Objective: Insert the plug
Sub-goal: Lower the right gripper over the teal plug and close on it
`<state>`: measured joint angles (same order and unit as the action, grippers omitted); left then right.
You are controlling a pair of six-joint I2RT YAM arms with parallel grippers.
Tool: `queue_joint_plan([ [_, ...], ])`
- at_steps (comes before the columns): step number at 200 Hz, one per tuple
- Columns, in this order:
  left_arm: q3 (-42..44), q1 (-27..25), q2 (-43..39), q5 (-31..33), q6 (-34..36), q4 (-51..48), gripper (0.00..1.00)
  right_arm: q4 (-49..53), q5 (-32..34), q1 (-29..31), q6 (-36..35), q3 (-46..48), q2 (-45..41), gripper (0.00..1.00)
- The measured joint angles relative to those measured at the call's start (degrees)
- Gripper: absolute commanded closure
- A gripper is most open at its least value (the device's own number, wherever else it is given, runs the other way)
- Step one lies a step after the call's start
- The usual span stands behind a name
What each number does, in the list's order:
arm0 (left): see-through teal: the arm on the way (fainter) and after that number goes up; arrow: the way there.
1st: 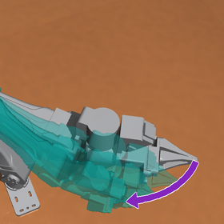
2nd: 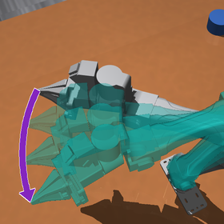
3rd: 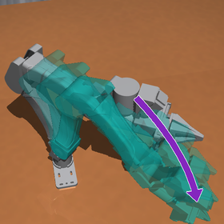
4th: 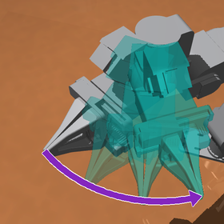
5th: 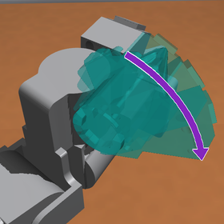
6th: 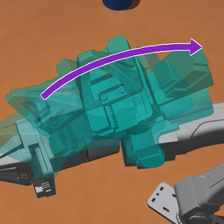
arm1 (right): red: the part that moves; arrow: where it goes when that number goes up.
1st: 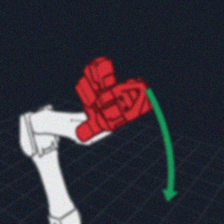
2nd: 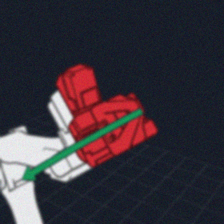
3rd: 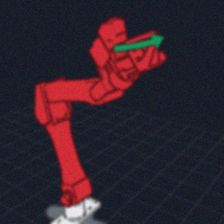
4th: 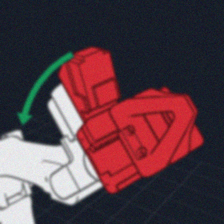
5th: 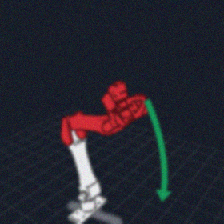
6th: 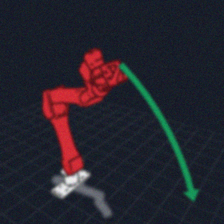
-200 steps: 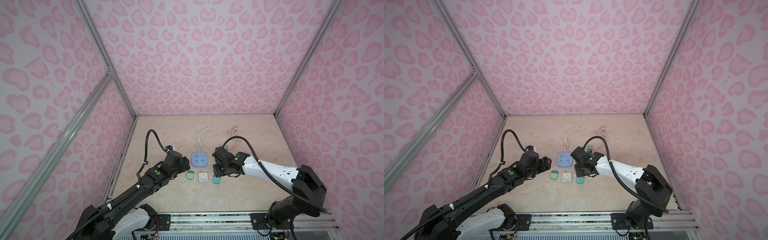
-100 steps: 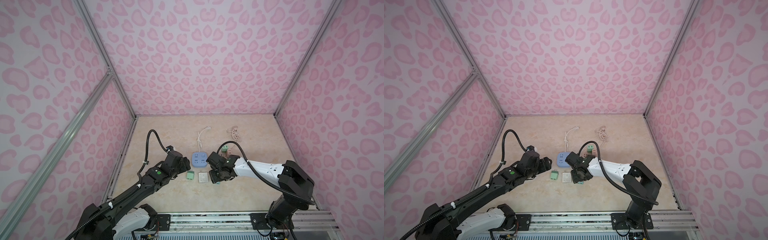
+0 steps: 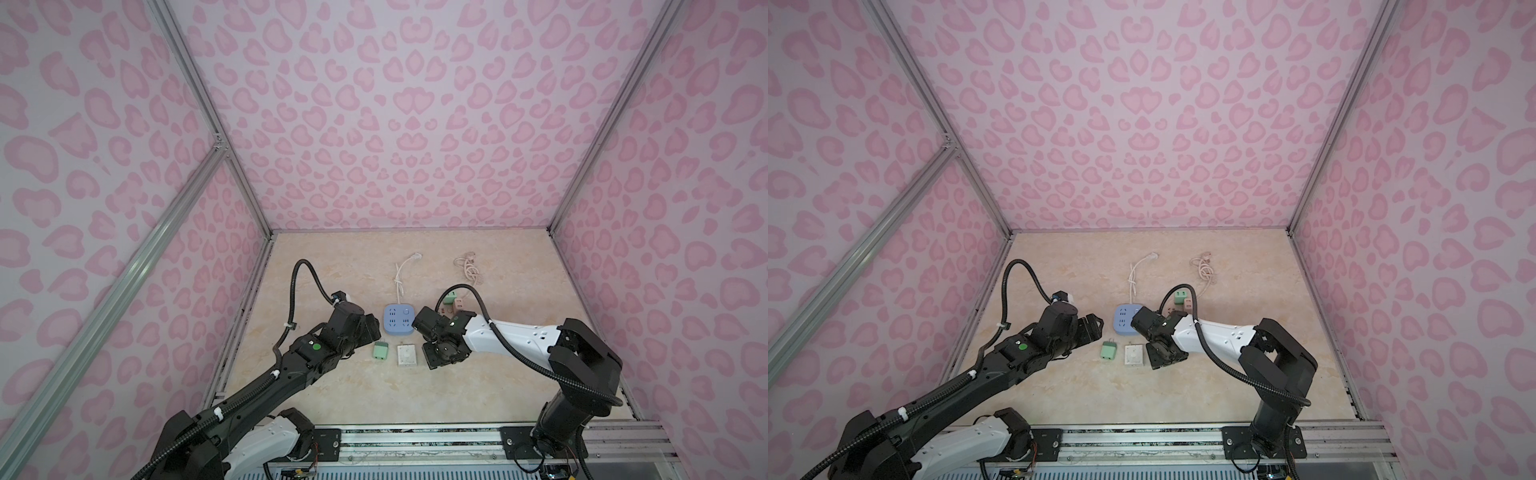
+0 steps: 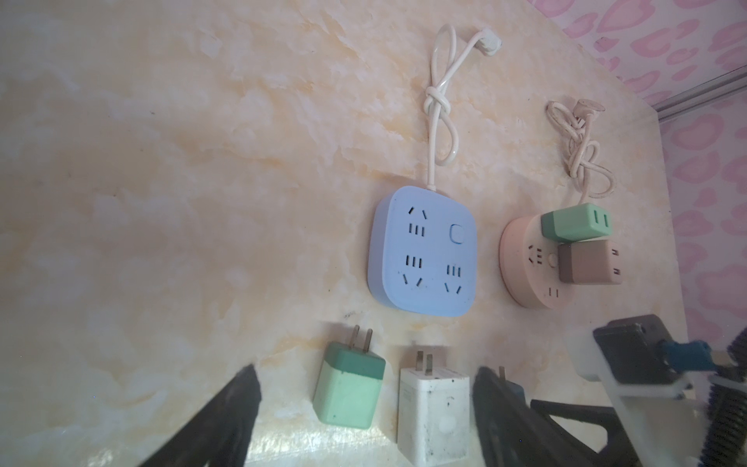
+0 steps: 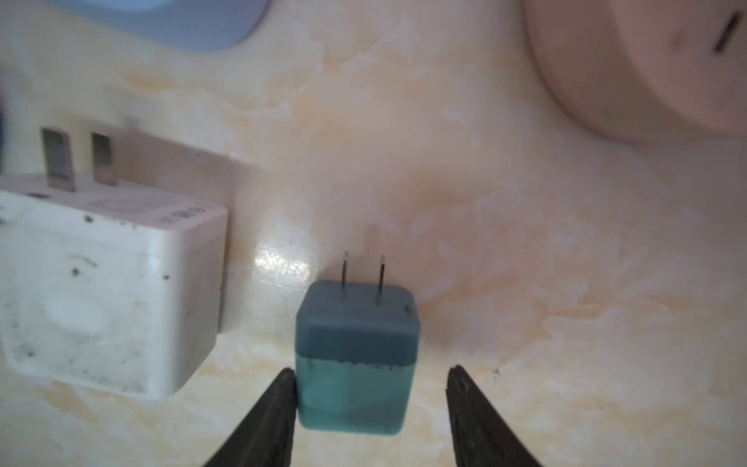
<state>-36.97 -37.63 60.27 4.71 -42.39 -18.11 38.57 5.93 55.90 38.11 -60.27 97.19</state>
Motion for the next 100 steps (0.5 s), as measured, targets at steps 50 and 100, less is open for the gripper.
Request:
queue_joint_plan([
  [50, 0.0, -0.1, 1.5, -0.1, 0.0, 0.0, 0.16, -1.9, -0.9, 0.0, -0.9, 1.5, 0.5, 0.53],
  [100, 0.0, -0.3, 2.1, -0.3, -0.1, 0.0, 0.19, -3.1, -1.9, 0.0, -1.8, 1.9, 1.4, 0.76],
])
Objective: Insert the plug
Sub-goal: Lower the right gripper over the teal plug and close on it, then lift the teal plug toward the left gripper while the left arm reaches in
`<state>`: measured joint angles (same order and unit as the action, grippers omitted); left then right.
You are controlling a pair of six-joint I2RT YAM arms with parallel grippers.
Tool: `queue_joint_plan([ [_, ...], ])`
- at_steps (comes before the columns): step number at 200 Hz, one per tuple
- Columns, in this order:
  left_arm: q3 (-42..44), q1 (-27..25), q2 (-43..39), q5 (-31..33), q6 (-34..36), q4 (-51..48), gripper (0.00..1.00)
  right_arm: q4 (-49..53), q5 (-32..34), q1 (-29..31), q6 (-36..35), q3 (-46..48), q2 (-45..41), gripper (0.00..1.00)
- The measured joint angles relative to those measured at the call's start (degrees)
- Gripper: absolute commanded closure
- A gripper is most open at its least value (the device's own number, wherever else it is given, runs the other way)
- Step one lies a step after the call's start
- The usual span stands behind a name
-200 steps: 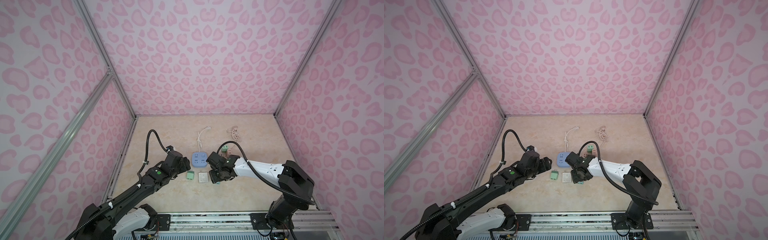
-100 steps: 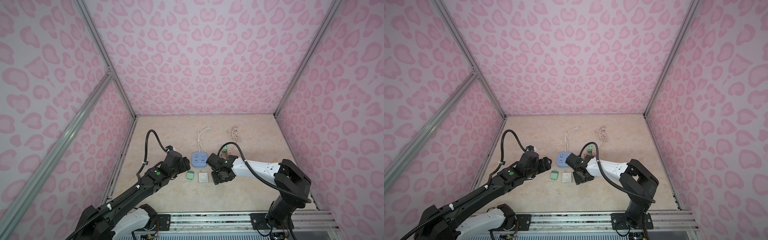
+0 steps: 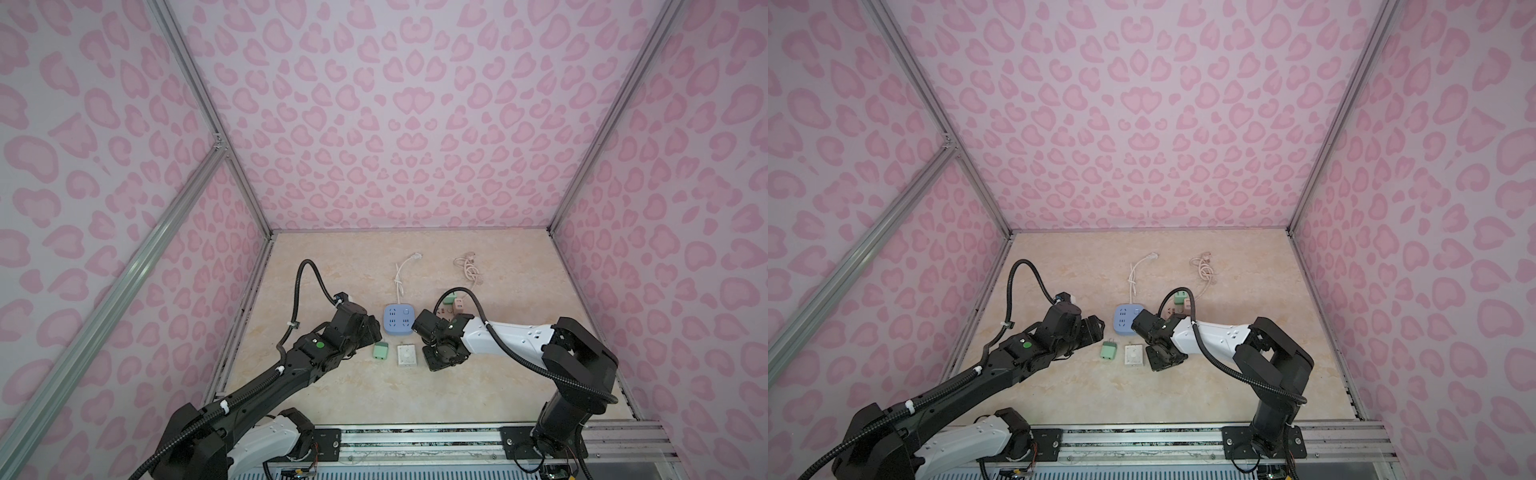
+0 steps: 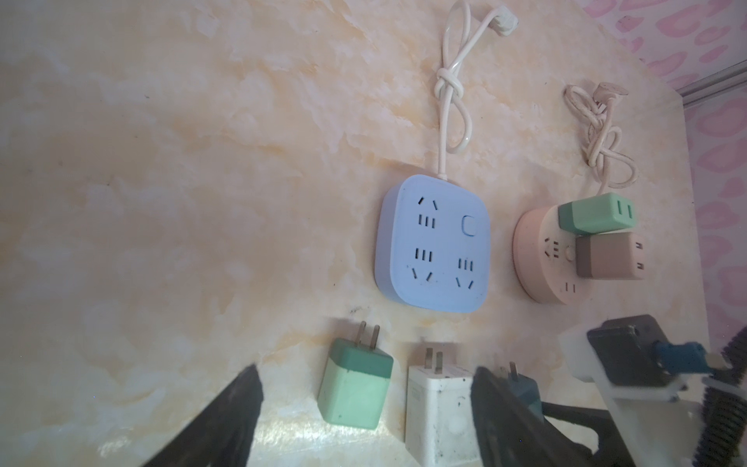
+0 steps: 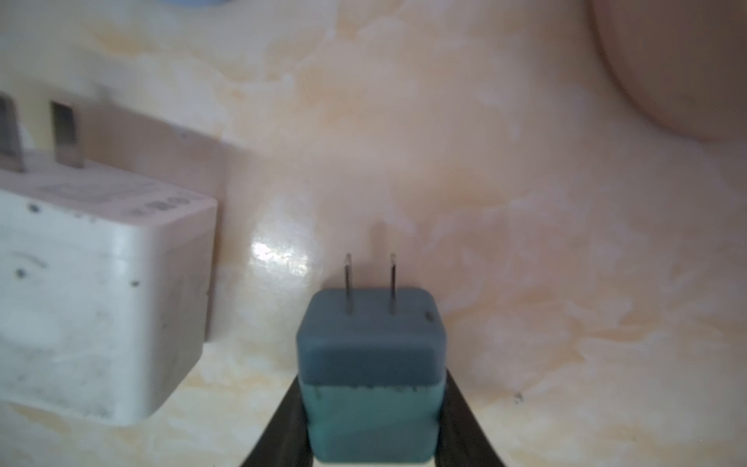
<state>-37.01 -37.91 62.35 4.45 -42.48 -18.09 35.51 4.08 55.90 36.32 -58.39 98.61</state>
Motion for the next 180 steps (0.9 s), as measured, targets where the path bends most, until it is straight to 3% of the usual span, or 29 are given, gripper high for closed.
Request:
queue_joint_plan([
  [18, 0.0, -0.1, 0.0, 0.0, -0.1, 0.0, 0.23, 0.0, 0.0, 0.0, -1.1, 0.0, -0.3, 0.88],
  [36, 0.0, -0.2, 0.0, -1.1, 0.0, 0.0, 0.27, 0.0, -0.4, 0.0, -2.7, 0.1, -1.2, 0.93],
  [83, -0.8, -1.1, -0.6, -5.7, 2.1, -0.4, 0.31, 0.4, -2.9, 0.0, -11.1, 0.9, -9.2, 0.95],
  [131, -0.9, -1.5, -1.2, -15.0, 1.6, 1.6, 0.32, -0.9, -6.0, 0.5, -18.8, 2.5, -18.6, 1.0],
  [180, 0.2, -1.5, -1.8, -21.3, -1.6, 7.7, 0.31, -1.2, -7.5, 1.0, -22.3, 0.9, -20.3, 1.0],
])
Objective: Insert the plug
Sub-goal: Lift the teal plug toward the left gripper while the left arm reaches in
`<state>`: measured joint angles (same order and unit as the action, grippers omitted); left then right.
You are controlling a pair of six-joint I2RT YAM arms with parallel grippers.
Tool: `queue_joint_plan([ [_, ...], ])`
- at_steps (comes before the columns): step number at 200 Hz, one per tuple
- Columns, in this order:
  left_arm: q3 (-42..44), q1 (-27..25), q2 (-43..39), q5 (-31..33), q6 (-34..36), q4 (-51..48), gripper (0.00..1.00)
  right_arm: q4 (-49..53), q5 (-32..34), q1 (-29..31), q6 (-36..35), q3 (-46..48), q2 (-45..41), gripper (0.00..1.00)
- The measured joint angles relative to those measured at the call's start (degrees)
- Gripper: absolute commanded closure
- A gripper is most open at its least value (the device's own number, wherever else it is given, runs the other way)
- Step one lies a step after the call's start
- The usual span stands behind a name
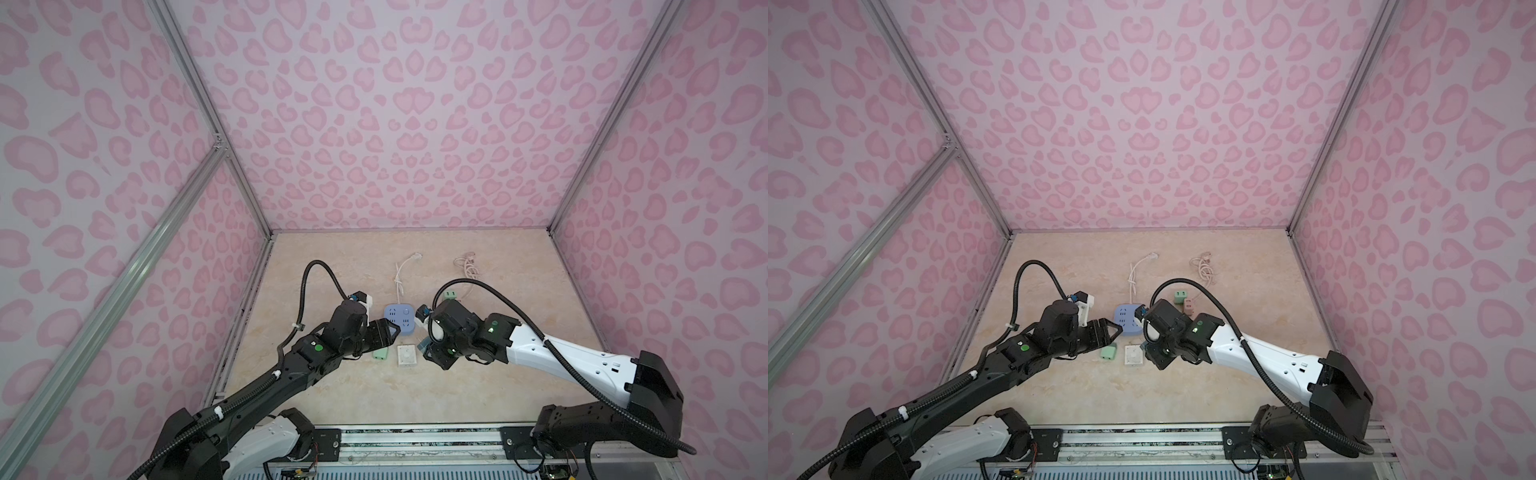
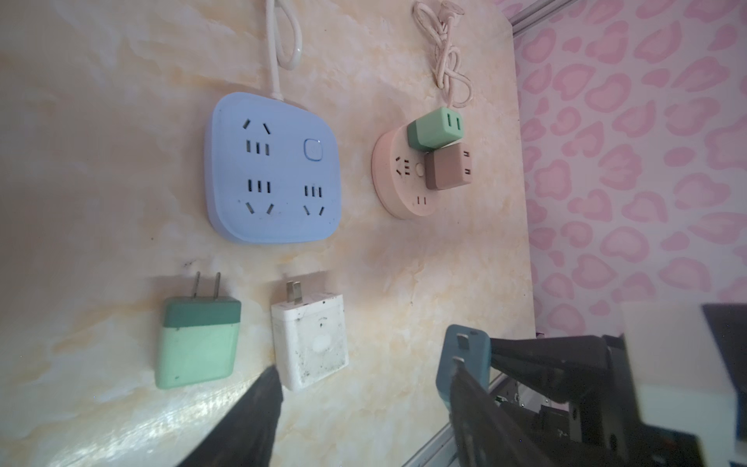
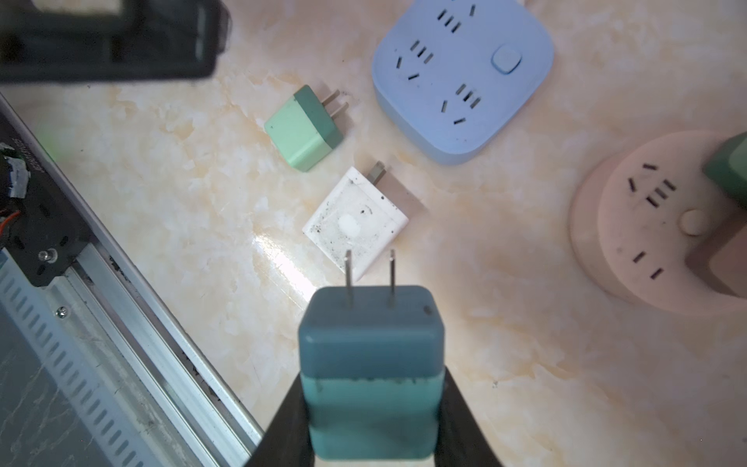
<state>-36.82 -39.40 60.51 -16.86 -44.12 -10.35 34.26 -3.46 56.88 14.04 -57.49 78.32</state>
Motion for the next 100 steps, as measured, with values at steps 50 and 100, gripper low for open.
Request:
queue_joint_plan([
  [50, 3.6, -1.0, 0.8, -5.1, -5.5, 8.3, 0.31, -0.1, -0.4, 0.4, -0.8, -1.9, 0.0, 1.0],
  [100, 3.7, -2.9, 1.4, -6.0, -6.8, 11.8, 0.32, 0.1, -1.0, 0.4, -1.2, -2.8, 0.5, 1.0],
])
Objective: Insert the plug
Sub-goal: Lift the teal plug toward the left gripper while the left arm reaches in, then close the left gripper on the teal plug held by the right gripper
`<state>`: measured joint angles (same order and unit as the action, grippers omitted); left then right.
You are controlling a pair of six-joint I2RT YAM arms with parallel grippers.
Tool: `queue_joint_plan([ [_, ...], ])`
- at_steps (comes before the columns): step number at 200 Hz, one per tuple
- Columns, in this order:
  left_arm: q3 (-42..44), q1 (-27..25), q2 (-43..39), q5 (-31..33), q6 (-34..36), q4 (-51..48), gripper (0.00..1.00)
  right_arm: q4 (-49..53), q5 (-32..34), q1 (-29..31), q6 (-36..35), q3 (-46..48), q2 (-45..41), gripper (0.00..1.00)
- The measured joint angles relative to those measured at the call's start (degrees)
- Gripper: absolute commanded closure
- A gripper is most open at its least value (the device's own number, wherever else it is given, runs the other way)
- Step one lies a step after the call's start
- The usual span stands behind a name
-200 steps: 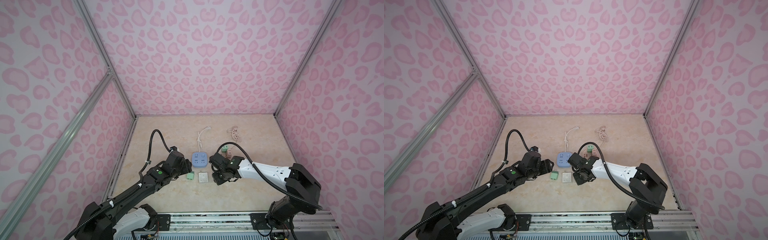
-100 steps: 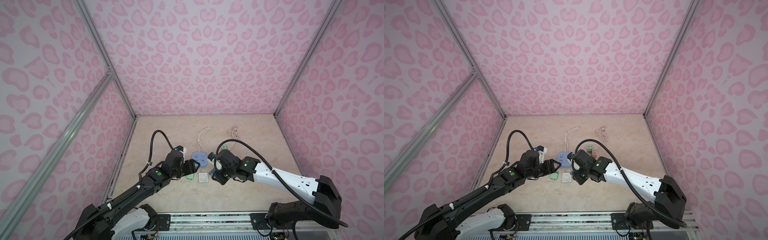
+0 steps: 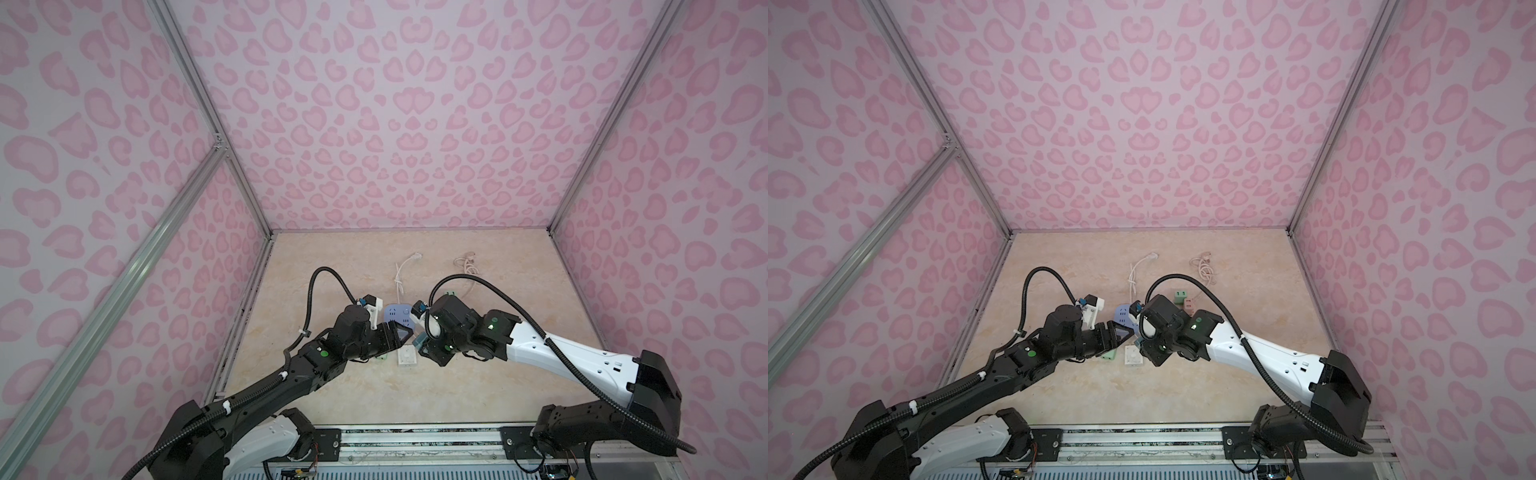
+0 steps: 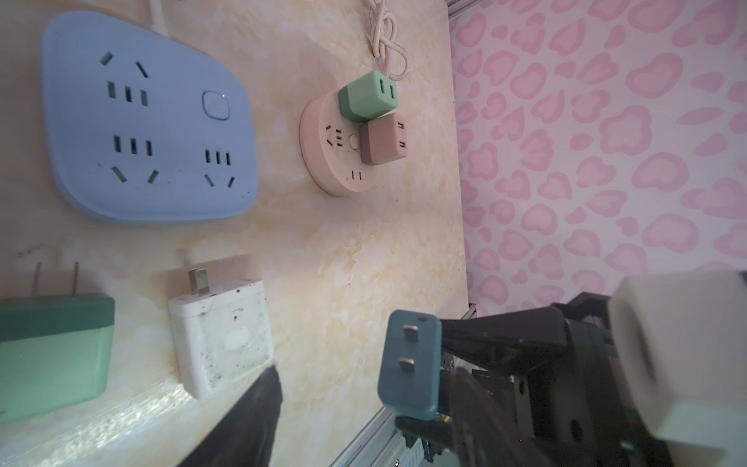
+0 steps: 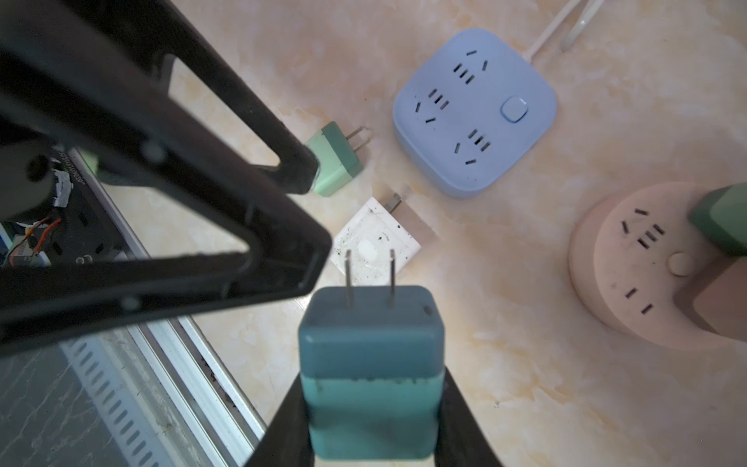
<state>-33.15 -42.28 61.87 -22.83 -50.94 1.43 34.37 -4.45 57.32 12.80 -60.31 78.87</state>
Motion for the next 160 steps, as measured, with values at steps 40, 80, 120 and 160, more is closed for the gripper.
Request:
queue_joint_plan([
  [40, -0.2, -1.0, 1.7, -0.6, -0.4, 1.7, 0.34, -0.1, -0.9, 0.1, 0.0, -0.5, -0.2, 1.0],
  [80, -0.4, -2.2, 3.2, -0.9, -1.3, 4.0, 0.37, 0.2, -1.9, 0.2, 0.0, -0.9, -0.7, 1.0],
  [120, -0.5, -2.8, 4.9, -2.6, -2.0, 6.2, 0.46, 0.1, -2.2, 0.2, -0.2, -1.0, -0.7, 1.0],
  [160, -1.2, -3.5, 6.8, -4.3, -3.3, 8.3, 0.52, 0.0, -2.2, 0.2, -0.4, -1.5, -0.6, 0.98],
])
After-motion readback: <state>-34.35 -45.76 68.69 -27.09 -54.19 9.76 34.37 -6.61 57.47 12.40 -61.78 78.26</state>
